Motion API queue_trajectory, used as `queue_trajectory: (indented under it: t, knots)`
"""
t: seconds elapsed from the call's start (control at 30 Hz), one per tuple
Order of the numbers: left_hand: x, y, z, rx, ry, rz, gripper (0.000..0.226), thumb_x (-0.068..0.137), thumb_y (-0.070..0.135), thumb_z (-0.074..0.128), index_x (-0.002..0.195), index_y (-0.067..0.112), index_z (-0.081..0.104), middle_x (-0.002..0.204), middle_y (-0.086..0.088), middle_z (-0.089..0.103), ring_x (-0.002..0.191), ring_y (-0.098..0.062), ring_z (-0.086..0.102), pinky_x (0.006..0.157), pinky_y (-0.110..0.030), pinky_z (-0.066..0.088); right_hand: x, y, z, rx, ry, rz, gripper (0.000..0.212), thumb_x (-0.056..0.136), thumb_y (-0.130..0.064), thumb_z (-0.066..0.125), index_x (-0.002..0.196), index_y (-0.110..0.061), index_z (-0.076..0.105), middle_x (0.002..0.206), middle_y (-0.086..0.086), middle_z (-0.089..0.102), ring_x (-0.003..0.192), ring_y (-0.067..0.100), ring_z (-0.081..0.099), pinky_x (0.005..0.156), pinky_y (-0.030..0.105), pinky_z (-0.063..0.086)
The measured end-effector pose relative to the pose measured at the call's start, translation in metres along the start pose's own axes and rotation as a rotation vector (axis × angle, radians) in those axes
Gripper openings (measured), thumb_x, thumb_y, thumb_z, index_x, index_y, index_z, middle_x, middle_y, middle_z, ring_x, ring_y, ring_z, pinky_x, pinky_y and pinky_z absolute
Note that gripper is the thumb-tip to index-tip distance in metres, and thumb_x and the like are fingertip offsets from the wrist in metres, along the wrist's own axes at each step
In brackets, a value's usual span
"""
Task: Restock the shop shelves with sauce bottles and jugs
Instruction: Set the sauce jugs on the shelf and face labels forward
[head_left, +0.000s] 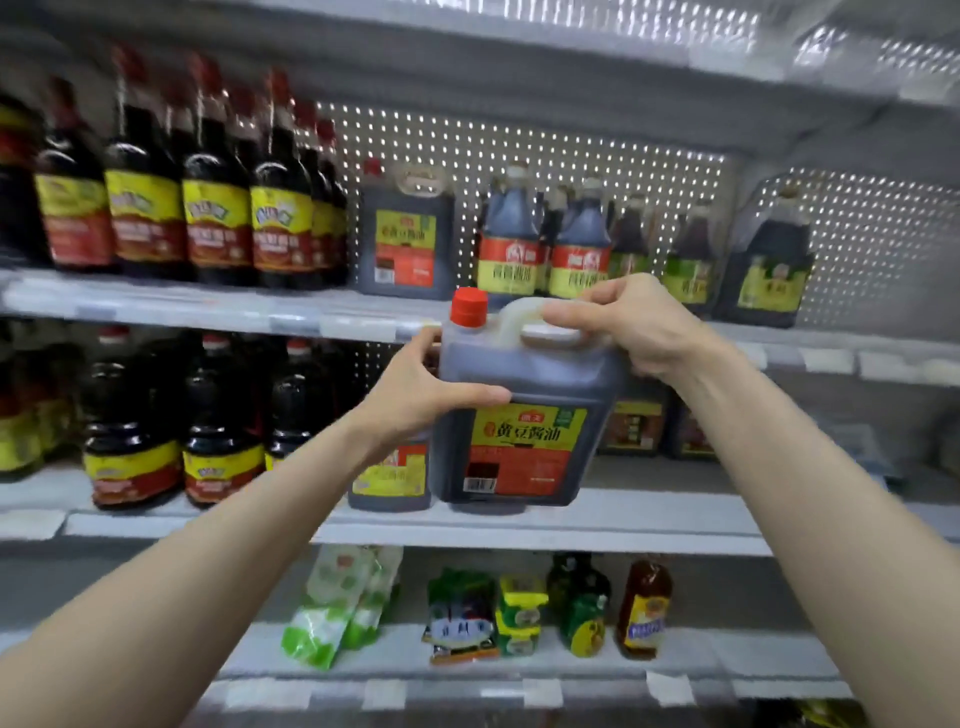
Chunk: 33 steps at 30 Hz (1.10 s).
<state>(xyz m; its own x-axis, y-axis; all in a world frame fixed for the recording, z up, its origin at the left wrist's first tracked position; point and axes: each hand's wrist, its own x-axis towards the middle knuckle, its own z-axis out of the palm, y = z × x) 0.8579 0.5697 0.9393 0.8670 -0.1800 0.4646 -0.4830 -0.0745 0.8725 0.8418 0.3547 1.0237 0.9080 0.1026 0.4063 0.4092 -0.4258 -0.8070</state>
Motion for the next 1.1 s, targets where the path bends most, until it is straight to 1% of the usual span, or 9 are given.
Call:
queue_trajectory:
  t: [0.2,0.3,0.4,0.47,0.53,0.7,0.93,1.03,1.1]
  knots:
    - [0.027,0.064,-0.054,0.065,0.024,0.12,0.075,0.051,0.034,0.089,0.118,0.022,0.058,0.113,0.002,0.068,0.103,-0.013,0.066,0.083,-0.027,0.054,0.033,-0.07,0.007,0.012,0.043,-0.136,0.052,0.069,-0.036,0.082,0.091,0.009,0.07,0.074,0.013,0.06,0.062,0.019,0.052,0.052,0.02,0.04]
    - [0.041,0.075,-0.078,0.058,0.008,0.145,0.077,0.049,0.04,0.088,0.119,0.023,0.06,0.113,0.002,0.07,0.104,-0.016,0.066,0.089,-0.037,0.054,0.05,-0.086,0.016,0.046,0.053,-0.168,0.051,0.072,-0.034,0.08,0.092,0.012,0.068,0.071,0.013,0.059,0.056,0.019,0.051,0.049,0.019,0.041]
    - [0.057,0.077,-0.098,0.055,0.01,0.149,0.073,0.051,0.041,0.09,0.117,0.025,0.062,0.113,0.001,0.07,0.107,-0.02,0.066,0.093,-0.045,0.052,0.073,-0.097,0.027,0.041,0.054,-0.171,0.049,0.072,-0.037,0.08,0.09,0.007,0.071,0.071,0.014,0.059,0.057,0.021,0.05,0.052,0.025,0.04]
    - [0.069,0.078,-0.107,0.054,0.009,0.16,0.063,0.058,0.032,0.089,0.115,0.023,0.063,0.109,0.001,0.071,0.101,-0.016,0.068,0.088,-0.038,0.055,0.09,-0.1,0.034,0.043,0.05,-0.171,0.045,0.07,-0.038,0.081,0.084,0.004,0.072,0.068,0.012,0.061,0.055,0.02,0.051,0.051,0.025,0.041]
    - [0.081,0.078,-0.113,0.049,0.021,0.167,0.056,0.064,0.022,0.087,0.114,0.021,0.063,0.103,0.001,0.072,0.092,-0.01,0.07,0.073,-0.023,0.056,0.109,-0.102,0.038,0.044,0.037,-0.171,0.039,0.072,-0.037,0.08,0.08,-0.001,0.072,0.07,0.011,0.063,0.055,0.02,0.053,0.05,0.024,0.043]
    - [0.126,0.069,-0.13,0.011,0.065,0.153,0.066,0.056,0.03,0.087,0.116,0.024,0.063,0.111,-0.002,0.07,0.101,-0.022,0.068,0.086,-0.042,0.055,0.164,-0.101,0.044,0.045,0.021,-0.215,0.047,0.073,-0.034,0.08,0.091,0.008,0.07,0.069,0.011,0.062,0.052,0.017,0.05,0.048,0.021,0.042]
    - [0.181,0.051,-0.149,-0.01,0.125,0.158,0.056,0.059,0.023,0.086,0.111,0.023,0.065,0.105,0.001,0.073,0.098,-0.02,0.069,0.083,-0.039,0.053,0.233,-0.099,0.058,0.021,-0.02,-0.256,0.054,0.073,-0.034,0.081,0.096,0.012,0.066,0.075,0.012,0.052,0.063,0.022,0.042,0.046,0.022,0.035]
    - [0.199,0.042,-0.16,-0.029,0.115,0.133,0.056,0.061,0.021,0.084,0.113,0.024,0.064,0.106,0.001,0.073,0.097,-0.02,0.07,0.082,-0.038,0.053,0.257,-0.094,0.068,0.019,-0.013,-0.247,0.051,0.073,-0.035,0.081,0.09,0.012,0.067,0.07,0.011,0.051,0.056,0.019,0.043,0.05,0.022,0.035]
    - [0.209,0.034,-0.167,-0.035,0.098,0.115,0.06,0.058,0.023,0.087,0.114,0.026,0.064,0.106,0.0,0.073,0.098,-0.02,0.07,0.08,-0.038,0.054,0.269,-0.089,0.074,0.009,0.003,-0.216,0.04,0.074,-0.033,0.081,0.08,0.005,0.069,0.057,0.006,0.048,0.042,0.009,0.038,0.046,0.017,0.033]
